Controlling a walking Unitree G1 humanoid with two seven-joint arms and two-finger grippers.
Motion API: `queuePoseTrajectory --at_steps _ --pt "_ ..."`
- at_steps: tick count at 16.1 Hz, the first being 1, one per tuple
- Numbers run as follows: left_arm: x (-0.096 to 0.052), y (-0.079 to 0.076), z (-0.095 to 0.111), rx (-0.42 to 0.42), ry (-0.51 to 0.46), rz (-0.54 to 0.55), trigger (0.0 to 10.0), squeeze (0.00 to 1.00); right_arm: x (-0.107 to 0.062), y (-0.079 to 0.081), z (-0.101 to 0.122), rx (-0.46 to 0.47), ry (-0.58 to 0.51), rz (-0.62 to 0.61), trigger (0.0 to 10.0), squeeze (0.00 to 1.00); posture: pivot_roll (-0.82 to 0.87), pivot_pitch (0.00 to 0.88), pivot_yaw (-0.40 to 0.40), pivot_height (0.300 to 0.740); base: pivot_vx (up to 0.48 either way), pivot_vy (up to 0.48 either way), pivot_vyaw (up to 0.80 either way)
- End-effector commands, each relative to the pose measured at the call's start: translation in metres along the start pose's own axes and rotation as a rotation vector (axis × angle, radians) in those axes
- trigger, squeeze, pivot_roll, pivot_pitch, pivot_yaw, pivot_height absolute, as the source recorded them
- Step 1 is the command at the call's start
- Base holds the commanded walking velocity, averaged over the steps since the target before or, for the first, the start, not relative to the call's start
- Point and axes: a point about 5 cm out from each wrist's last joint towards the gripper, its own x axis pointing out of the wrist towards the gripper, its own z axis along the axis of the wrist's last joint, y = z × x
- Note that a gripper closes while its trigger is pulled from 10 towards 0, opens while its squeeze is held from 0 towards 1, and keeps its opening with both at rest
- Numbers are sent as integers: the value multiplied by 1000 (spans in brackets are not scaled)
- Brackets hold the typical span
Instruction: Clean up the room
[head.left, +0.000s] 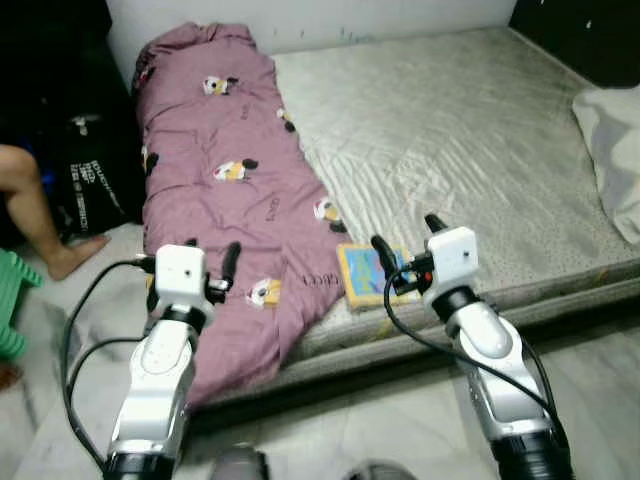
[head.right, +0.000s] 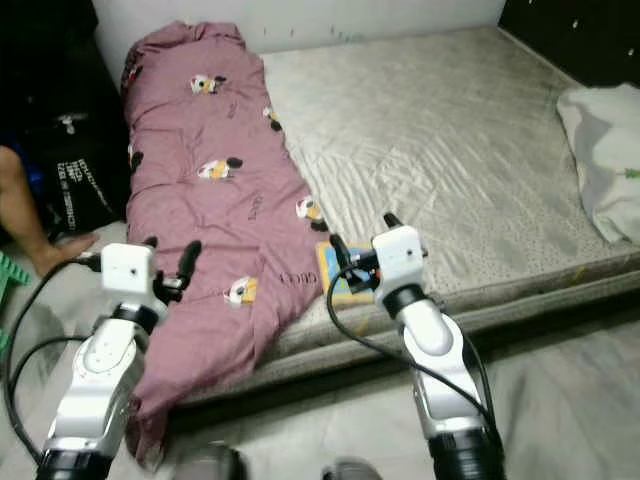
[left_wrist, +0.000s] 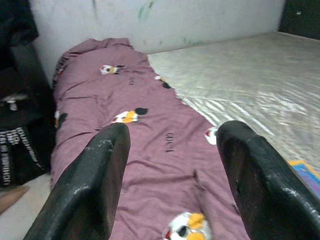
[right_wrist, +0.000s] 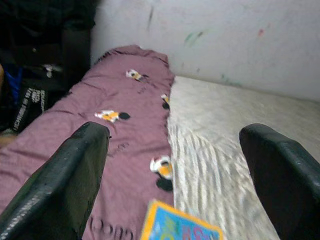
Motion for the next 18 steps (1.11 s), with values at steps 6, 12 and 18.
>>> queuePoseTrajectory --at_steps 6,12,18 --pt "-3 10 -2 28 21 53 10000 0 3 8 4 0 -26 38 10000 0 9 109 -34 740 134 0 94" --pt "-2 8 -3 33 23 45 10000 0 4 9 5 -3 -29 47 10000 0 10 103 -36 740 0 0 800" --pt "0 7 -3 40 19 37 10000 0 4 8 3 -10 -26 39 10000 0 12 95 -38 740 0 0 800"
